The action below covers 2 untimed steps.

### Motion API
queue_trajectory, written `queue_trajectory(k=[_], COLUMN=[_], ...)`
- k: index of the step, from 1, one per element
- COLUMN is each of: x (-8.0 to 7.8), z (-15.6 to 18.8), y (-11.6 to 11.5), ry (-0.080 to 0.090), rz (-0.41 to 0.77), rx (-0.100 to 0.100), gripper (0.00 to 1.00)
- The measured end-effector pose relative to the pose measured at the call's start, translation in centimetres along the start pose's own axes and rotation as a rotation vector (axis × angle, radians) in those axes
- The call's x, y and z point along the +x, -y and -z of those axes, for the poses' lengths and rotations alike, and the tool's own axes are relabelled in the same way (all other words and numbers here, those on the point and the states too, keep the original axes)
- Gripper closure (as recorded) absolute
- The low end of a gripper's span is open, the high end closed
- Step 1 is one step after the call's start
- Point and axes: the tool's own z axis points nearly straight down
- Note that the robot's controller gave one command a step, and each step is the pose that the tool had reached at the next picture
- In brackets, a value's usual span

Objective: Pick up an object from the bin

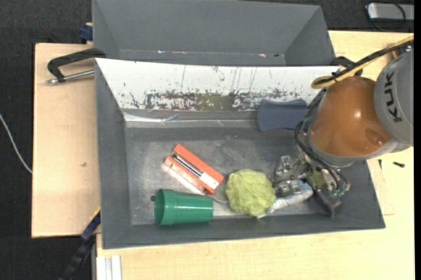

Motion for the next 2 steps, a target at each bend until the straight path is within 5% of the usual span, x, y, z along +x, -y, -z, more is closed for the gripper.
queue_trajectory(k=[1, 2], x=[0.0, -1.1], z=[0.0, 18.1], y=[0.0, 1.1], ry=[0.0, 0.013], rz=[0.0, -0.066], rx=[0.0, 0.007], gripper=[1.0, 1.0])
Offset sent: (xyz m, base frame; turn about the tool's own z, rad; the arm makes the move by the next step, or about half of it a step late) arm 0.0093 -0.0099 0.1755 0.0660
